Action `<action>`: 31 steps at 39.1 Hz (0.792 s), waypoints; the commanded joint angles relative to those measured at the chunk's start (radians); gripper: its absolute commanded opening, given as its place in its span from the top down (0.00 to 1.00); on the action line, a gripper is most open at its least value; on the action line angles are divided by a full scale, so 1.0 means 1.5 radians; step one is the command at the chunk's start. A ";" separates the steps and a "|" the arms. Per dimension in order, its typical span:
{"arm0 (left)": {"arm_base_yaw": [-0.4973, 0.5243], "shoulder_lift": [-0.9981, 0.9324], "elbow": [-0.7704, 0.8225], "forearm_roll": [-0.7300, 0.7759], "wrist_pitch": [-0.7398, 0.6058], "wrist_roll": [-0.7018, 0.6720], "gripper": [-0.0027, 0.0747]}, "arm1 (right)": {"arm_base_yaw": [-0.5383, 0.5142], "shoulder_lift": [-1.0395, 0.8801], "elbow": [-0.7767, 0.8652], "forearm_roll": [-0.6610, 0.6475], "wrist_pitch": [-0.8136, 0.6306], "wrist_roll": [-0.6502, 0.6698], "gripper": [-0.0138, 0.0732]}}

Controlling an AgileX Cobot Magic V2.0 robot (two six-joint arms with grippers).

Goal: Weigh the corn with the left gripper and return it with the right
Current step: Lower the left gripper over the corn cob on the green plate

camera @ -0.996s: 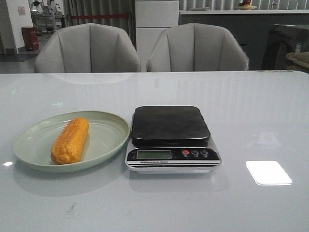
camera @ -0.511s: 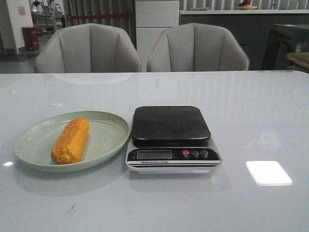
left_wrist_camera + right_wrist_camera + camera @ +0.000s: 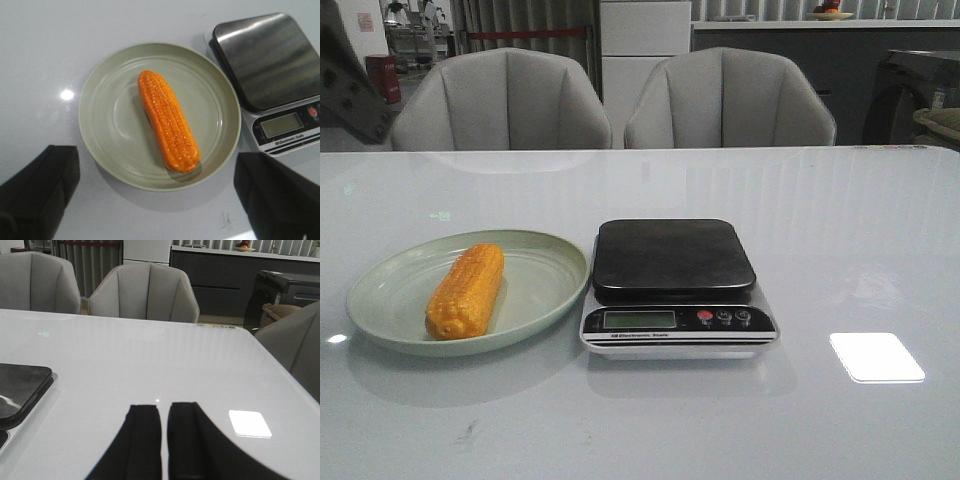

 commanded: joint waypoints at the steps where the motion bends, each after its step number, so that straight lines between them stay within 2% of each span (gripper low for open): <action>1: -0.006 0.051 -0.052 -0.010 -0.006 -0.002 0.10 | -0.004 -0.013 0.007 -0.007 -0.053 -0.002 0.60; 13: -0.045 0.201 -0.125 -0.008 0.001 -0.004 0.10 | -0.004 -0.013 0.007 -0.007 -0.053 -0.002 0.60; 20: -0.046 0.279 -0.167 -0.007 0.020 -0.032 0.10 | -0.004 -0.013 0.007 -0.007 -0.053 -0.002 0.60; 31: -0.045 0.372 -0.210 -0.007 0.050 -0.044 0.16 | -0.004 -0.013 0.007 -0.007 -0.053 -0.002 0.60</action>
